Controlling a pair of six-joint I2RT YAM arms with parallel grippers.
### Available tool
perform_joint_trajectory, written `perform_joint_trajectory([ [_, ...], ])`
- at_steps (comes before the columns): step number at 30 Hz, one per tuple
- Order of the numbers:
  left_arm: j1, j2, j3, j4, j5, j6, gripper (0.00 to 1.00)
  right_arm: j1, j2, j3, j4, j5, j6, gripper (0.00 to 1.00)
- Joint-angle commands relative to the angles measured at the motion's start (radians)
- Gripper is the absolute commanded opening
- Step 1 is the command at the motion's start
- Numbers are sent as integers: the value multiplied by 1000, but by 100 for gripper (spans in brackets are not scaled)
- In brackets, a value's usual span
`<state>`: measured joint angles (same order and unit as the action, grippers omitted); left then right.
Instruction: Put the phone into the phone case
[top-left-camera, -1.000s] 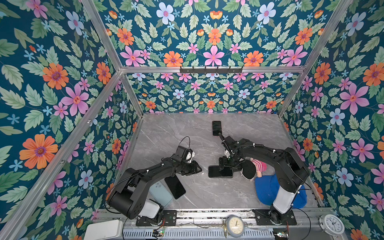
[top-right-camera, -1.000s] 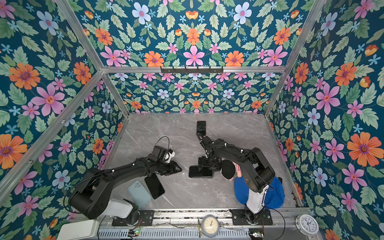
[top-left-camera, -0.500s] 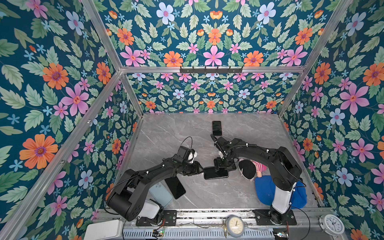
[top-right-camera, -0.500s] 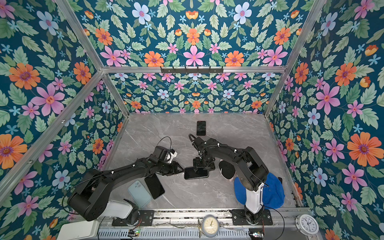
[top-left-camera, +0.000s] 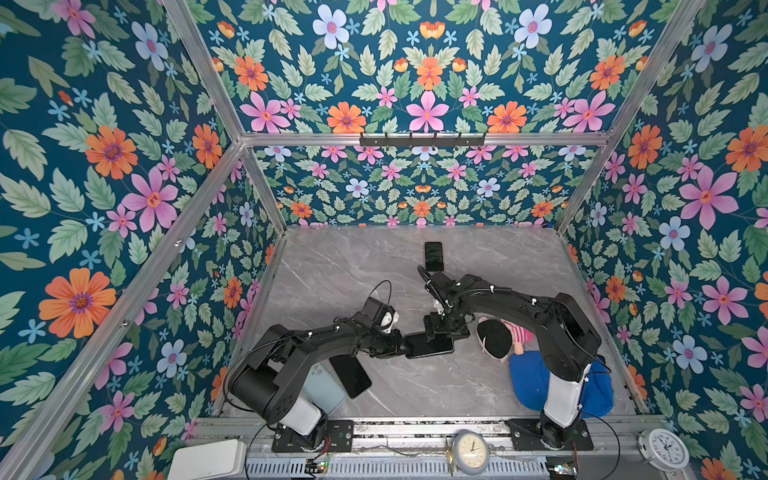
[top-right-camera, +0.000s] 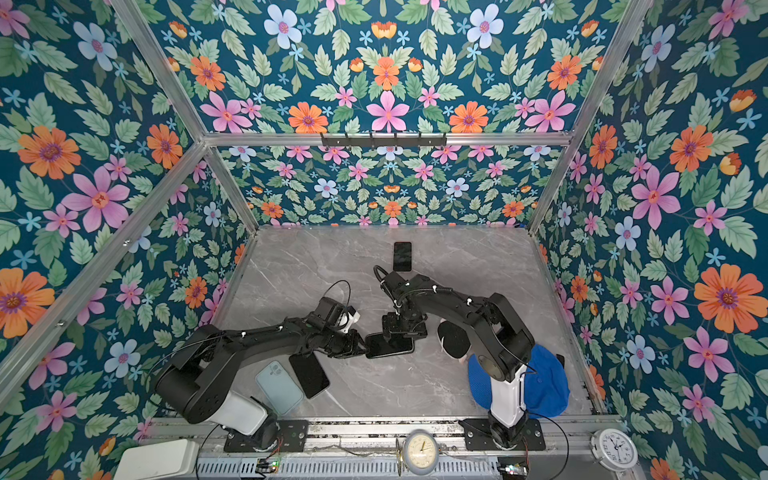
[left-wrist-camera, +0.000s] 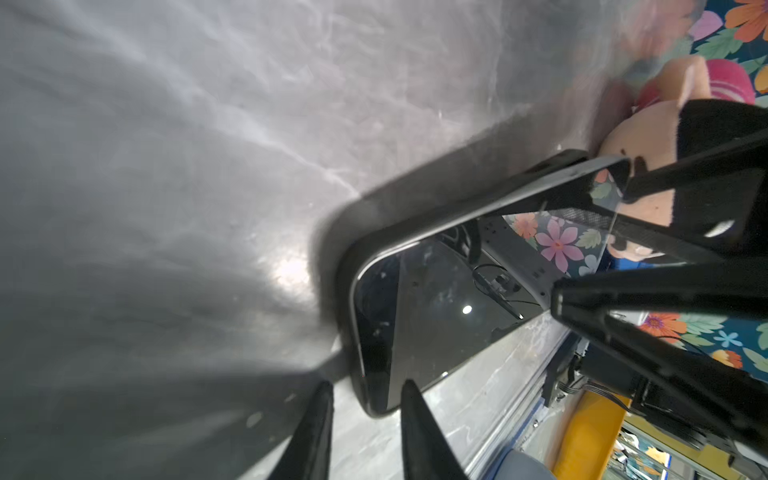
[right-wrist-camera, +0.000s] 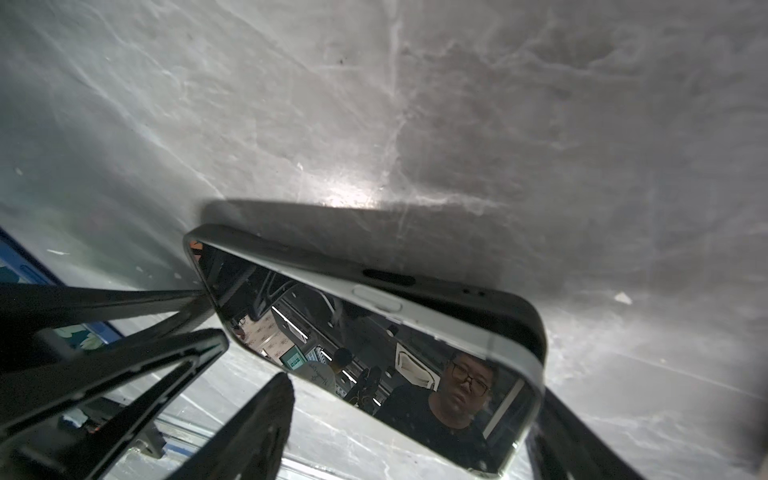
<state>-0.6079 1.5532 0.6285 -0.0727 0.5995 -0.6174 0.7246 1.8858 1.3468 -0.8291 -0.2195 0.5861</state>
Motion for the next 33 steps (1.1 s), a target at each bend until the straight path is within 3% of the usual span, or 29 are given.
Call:
perform_joint_trajectory([
  [1,-1,13,-4,-21,-41,26,26,0,4,12,-56,58,-19,86],
  [10,12,67,14,-50,-67,62,19,0,4,40,-85,114,-48,96],
  [17,19,61,23,-72,-79,67,17,-2,-33,11,-82,144,-49,94],
  [22,20,8,24,-97,-91,52,19,-8,-94,-90,-4,67,-36,86],
  [33,20,-37,2,-31,-44,-2,33,-27,-84,-211,166,-82,-17,84],
])
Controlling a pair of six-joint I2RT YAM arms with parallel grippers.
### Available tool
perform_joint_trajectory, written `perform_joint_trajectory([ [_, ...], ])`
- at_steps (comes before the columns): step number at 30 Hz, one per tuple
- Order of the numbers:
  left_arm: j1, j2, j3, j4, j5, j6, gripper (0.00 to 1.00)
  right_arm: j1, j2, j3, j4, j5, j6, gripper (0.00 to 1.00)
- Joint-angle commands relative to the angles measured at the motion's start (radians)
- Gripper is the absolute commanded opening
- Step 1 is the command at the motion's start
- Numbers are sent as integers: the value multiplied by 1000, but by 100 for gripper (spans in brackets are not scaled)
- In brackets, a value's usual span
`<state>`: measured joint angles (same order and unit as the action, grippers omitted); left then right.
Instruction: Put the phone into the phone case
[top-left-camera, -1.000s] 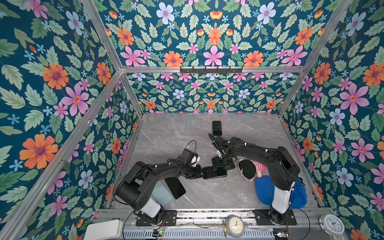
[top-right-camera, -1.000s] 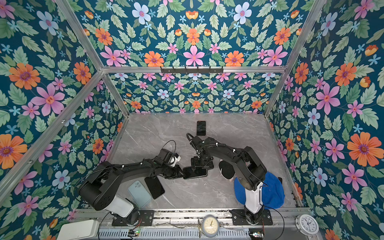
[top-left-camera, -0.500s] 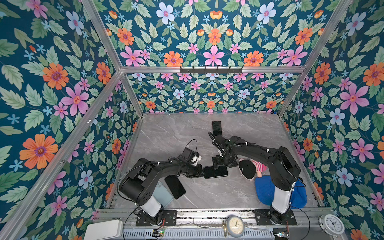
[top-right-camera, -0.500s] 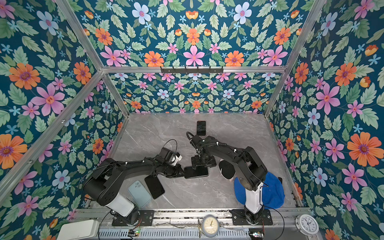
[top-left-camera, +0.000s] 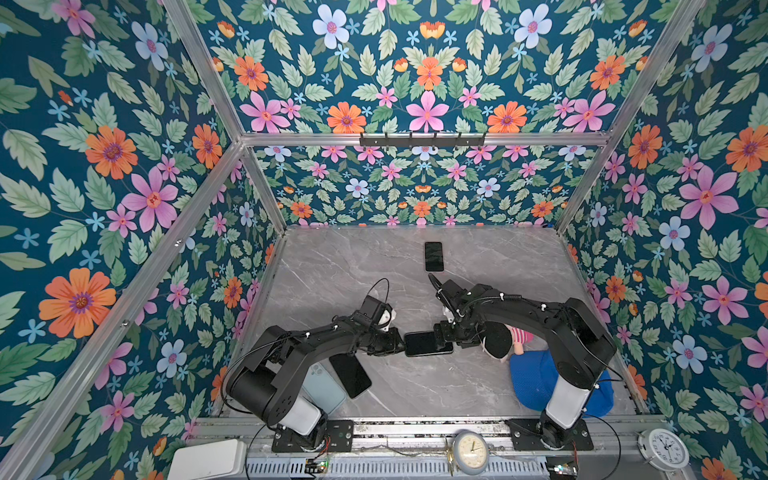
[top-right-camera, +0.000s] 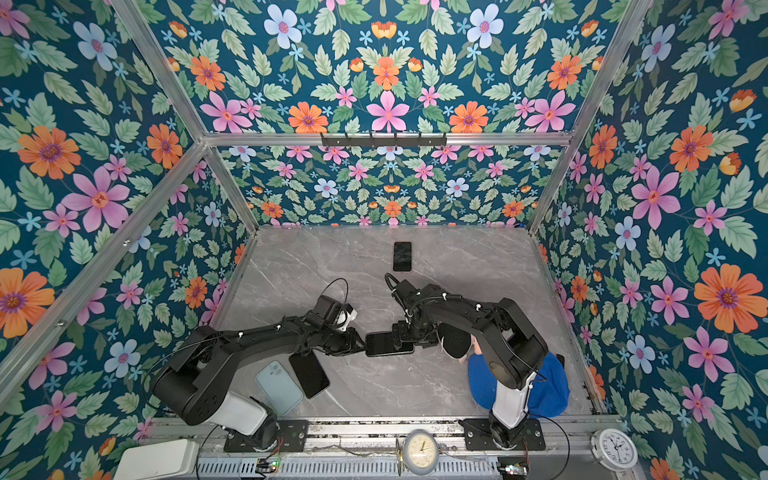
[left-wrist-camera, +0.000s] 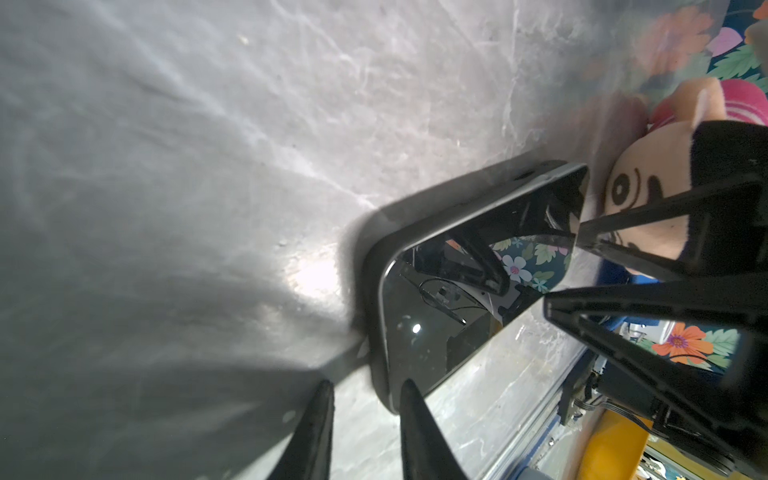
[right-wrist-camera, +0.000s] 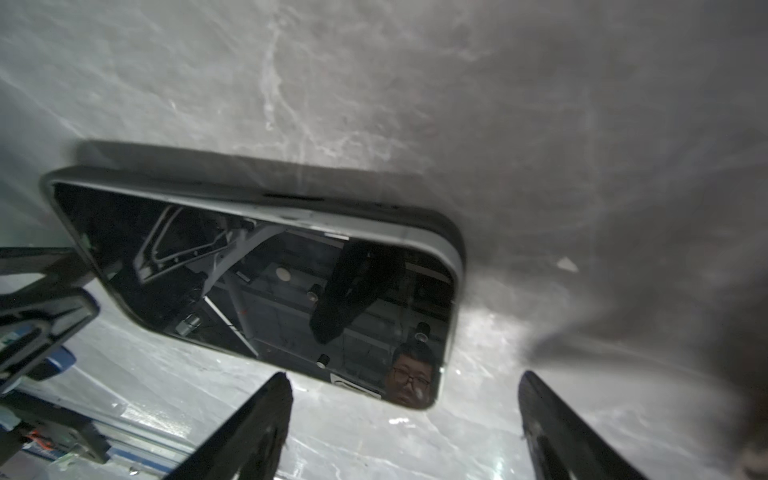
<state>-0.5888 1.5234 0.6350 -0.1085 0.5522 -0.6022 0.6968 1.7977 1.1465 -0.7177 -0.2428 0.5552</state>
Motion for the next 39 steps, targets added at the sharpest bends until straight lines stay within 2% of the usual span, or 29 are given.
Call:
perform_joint_trajectory([
  [1,0,-12,-5,7,3,-19,33,1,6,-15,63,-68,14,84],
  [9,0,-80,-43,10,-2,-54,37,28,-6,-37,110,-135,31,72],
  [17,0,-225,-100,-74,-9,-82,48,93,0,-14,177,-185,63,68],
  [23,-20,-259,-135,-52,11,-140,51,97,-116,-8,139,-179,68,68],
  [26,-30,-244,-157,17,32,-168,51,60,-130,-8,124,-143,31,68],
  [30,-36,-168,-136,69,39,-160,48,-15,-102,18,129,-153,-24,67],
  [39,-17,39,16,50,25,-42,43,-58,-11,56,127,-151,-62,69],
])
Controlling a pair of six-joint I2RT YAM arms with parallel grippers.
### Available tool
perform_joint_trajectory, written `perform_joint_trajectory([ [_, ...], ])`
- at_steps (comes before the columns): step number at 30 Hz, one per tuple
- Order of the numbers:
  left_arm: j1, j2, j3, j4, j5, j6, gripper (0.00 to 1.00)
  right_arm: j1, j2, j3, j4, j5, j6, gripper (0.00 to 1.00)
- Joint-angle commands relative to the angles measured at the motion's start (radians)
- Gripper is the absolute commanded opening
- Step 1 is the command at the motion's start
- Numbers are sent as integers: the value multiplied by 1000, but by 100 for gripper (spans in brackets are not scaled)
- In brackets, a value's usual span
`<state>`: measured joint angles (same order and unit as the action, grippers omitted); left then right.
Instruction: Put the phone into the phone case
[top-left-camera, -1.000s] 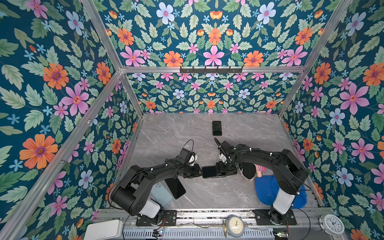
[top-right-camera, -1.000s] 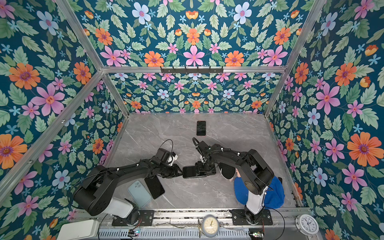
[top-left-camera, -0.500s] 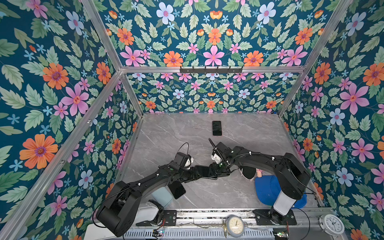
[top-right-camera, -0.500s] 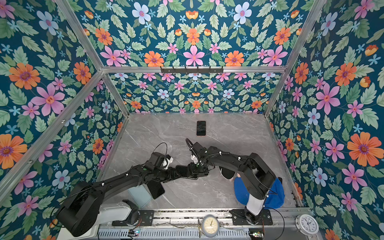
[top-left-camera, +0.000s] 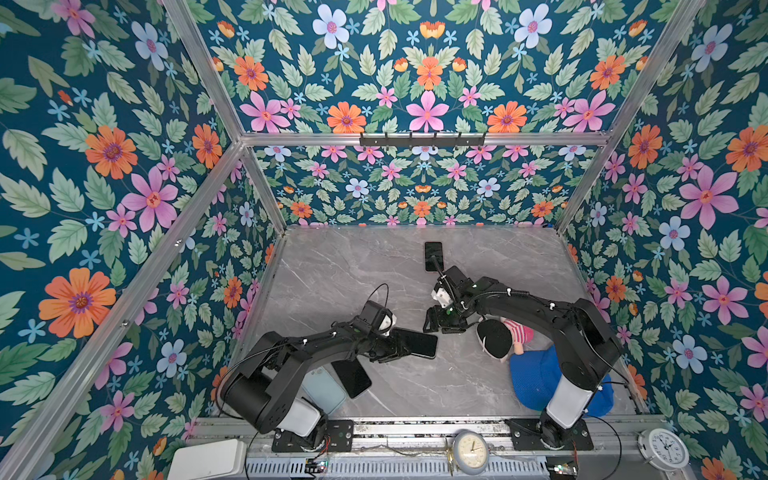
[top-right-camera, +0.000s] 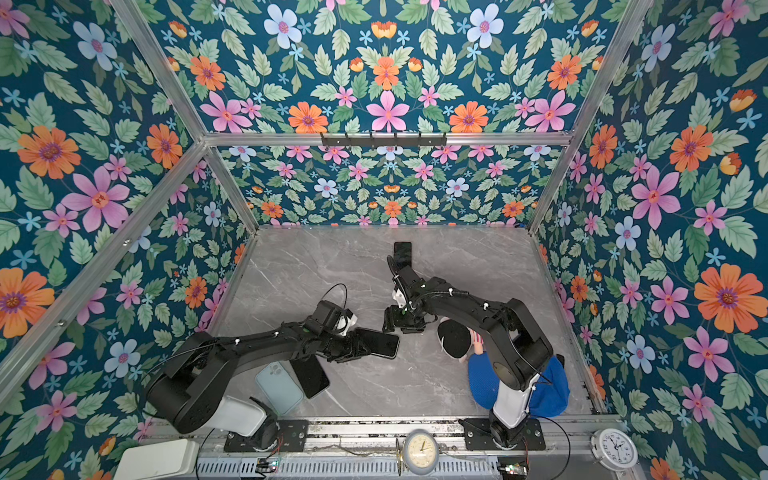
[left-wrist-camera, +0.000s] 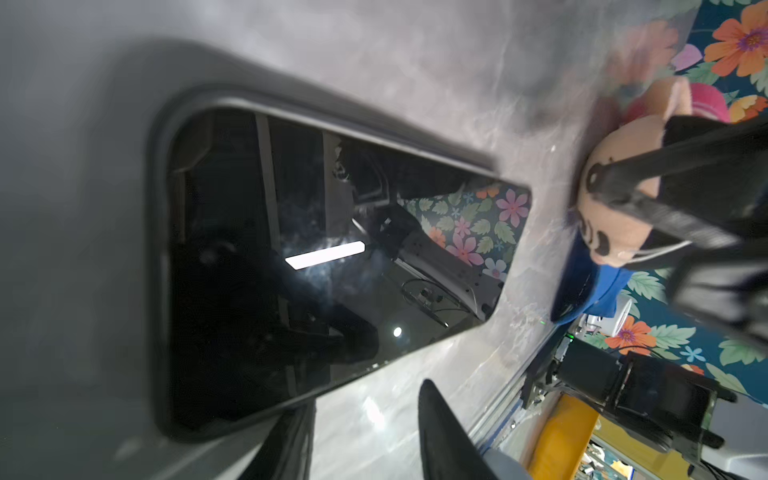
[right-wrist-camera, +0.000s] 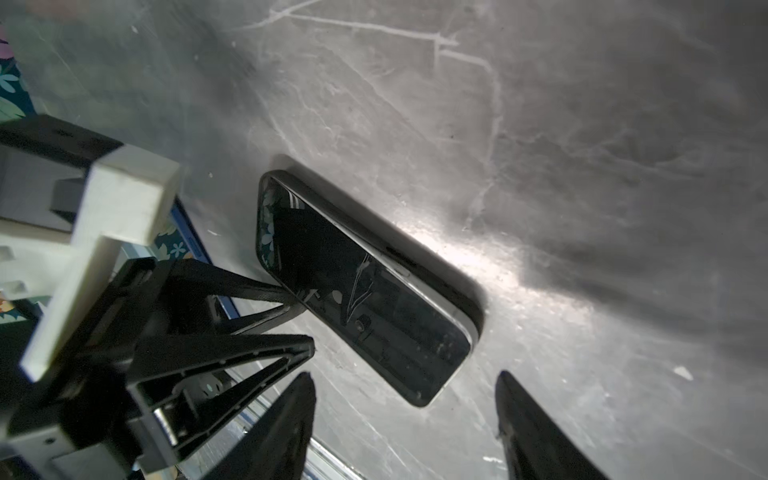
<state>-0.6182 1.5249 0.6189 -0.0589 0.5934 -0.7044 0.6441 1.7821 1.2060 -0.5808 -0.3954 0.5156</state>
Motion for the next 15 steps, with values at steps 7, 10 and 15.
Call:
perform_joint_trajectory([
  [7,52,189,213,-47,13,152,42,-11,0,-44,-8,10,-19,70],
  [10,51,257,295,-50,34,172,43,-11,-1,-63,2,1,-11,70],
  [15,51,345,352,-15,79,171,43,-12,-17,-99,27,-15,13,70],
])
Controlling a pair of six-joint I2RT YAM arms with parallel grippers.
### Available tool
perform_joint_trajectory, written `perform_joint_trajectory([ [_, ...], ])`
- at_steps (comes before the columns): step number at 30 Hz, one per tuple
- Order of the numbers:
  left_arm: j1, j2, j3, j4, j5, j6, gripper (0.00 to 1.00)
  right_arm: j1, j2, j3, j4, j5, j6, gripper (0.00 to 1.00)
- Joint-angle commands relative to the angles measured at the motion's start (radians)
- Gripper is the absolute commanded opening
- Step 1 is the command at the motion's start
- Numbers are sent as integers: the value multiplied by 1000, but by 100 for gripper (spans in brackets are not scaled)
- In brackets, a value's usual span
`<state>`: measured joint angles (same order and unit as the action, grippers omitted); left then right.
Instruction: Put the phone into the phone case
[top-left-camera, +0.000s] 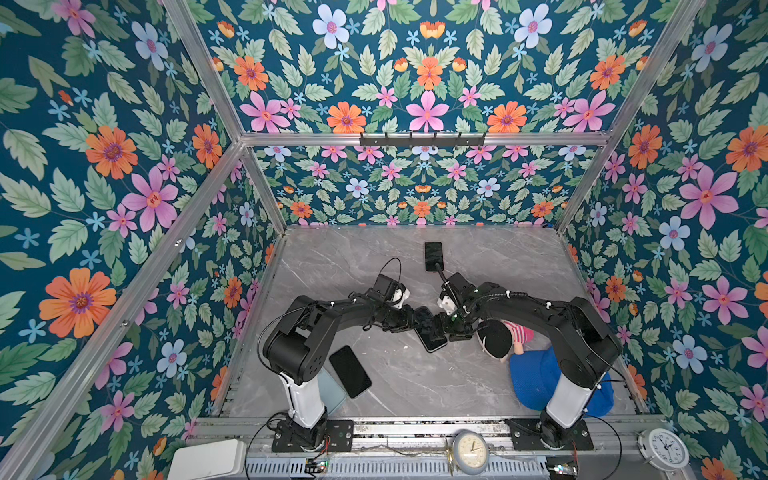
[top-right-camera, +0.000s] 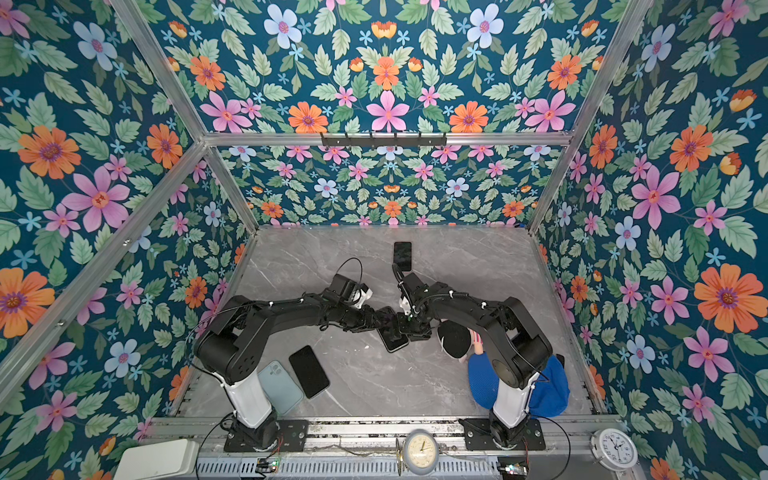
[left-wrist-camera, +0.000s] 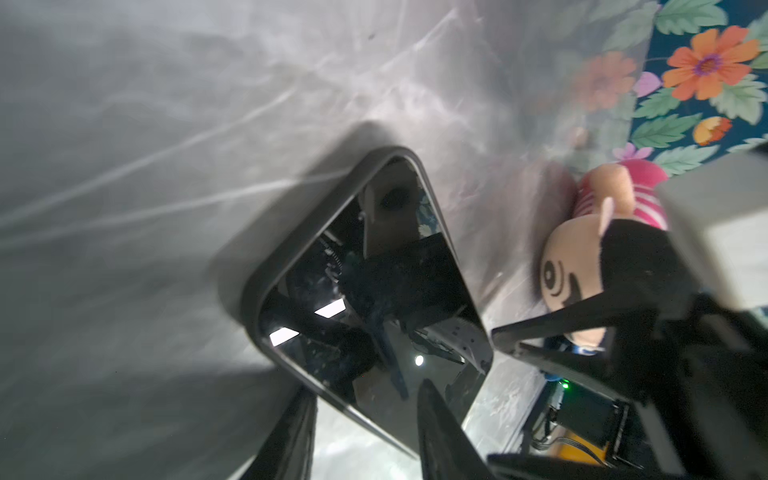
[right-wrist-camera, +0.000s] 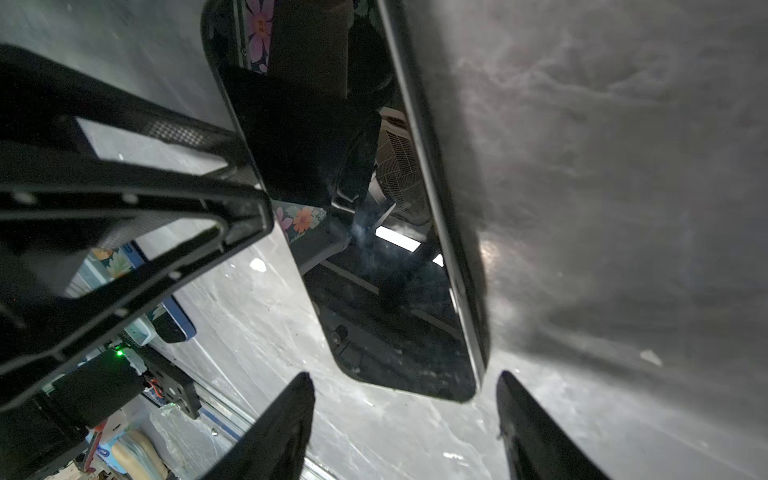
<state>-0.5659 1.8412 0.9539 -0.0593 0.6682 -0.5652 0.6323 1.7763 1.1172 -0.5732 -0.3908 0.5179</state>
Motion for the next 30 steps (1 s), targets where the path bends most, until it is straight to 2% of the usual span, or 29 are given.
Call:
perform_joint_trajectory([
  [1,0,44,35,-21,5,38,43,1,-10,-16,31,-27,17,69],
  [7,-1,94,131,-56,22,69,44,2,-1,-32,72,-79,46,64],
  [11,-1,84,125,-68,23,58,44,15,-4,-46,95,-94,72,62],
  [15,-14,-1,32,-169,22,-7,32,13,-45,-42,46,-19,93,60],
  [18,-26,-82,16,-256,-18,-39,29,11,-77,-61,84,15,142,59],
  [30,-99,-139,-76,-94,-19,-210,19,18,-95,-151,194,3,212,59],
])
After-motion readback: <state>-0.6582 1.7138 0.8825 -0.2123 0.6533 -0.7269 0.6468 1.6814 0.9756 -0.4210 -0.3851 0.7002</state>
